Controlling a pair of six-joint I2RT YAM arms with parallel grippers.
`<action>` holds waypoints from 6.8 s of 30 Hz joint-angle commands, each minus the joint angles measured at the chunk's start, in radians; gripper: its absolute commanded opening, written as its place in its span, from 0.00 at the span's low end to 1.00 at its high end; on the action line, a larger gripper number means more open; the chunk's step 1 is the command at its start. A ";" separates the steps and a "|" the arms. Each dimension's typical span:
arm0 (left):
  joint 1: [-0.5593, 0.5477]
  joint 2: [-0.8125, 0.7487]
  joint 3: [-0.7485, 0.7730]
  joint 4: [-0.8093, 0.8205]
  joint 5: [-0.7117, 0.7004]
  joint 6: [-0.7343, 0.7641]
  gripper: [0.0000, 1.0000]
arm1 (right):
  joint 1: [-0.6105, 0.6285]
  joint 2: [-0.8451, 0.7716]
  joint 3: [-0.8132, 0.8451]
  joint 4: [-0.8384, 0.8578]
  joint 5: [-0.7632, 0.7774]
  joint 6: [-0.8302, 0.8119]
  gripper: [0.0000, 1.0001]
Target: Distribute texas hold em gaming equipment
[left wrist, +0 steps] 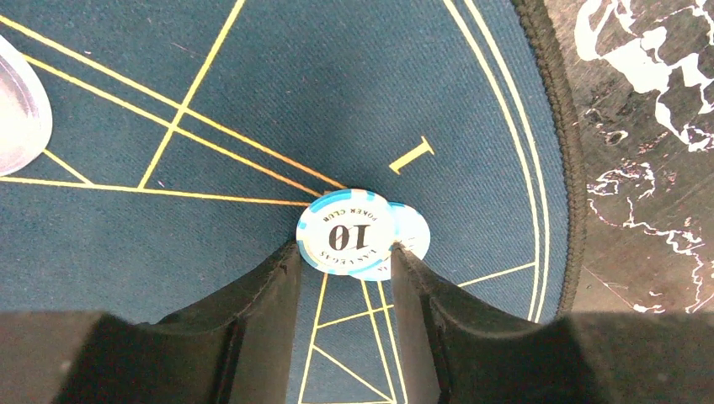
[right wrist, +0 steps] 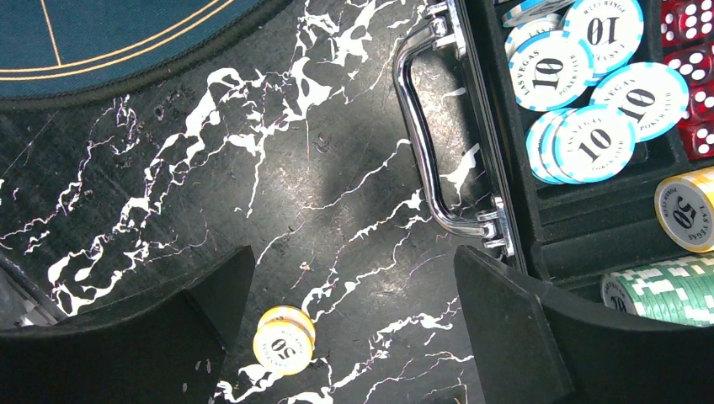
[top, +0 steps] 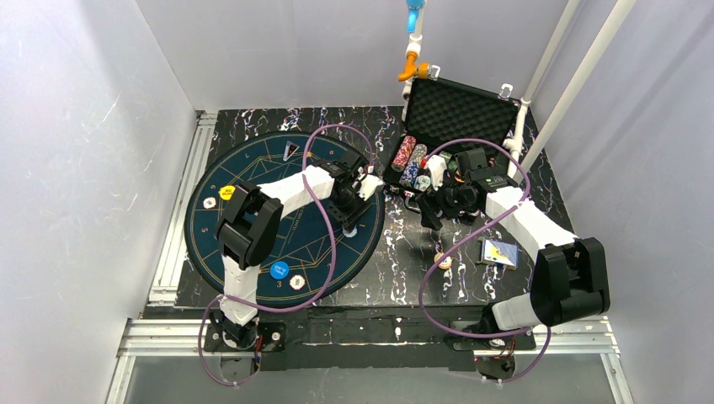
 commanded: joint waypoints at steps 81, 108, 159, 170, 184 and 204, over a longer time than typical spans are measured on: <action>-0.090 -0.103 -0.116 0.176 -0.444 -0.537 0.71 | -0.006 0.027 0.021 0.015 -0.021 -0.009 0.98; -0.070 -0.055 -0.082 0.122 -0.410 -0.434 0.31 | -0.006 0.033 0.024 0.007 -0.028 -0.014 0.98; 0.330 -0.853 -0.829 -0.262 0.098 0.583 0.17 | -0.004 0.045 0.023 0.005 -0.032 -0.024 0.98; 0.250 -0.790 -0.821 -0.192 0.099 0.517 0.20 | -0.005 0.053 0.026 0.005 -0.024 -0.024 0.98; 0.169 -0.772 -0.799 -0.191 0.144 0.463 0.37 | -0.005 0.052 0.026 0.004 -0.022 -0.026 0.98; 0.070 -0.445 -0.313 0.078 0.074 0.163 0.72 | -0.005 0.040 0.029 0.008 -0.009 -0.020 0.98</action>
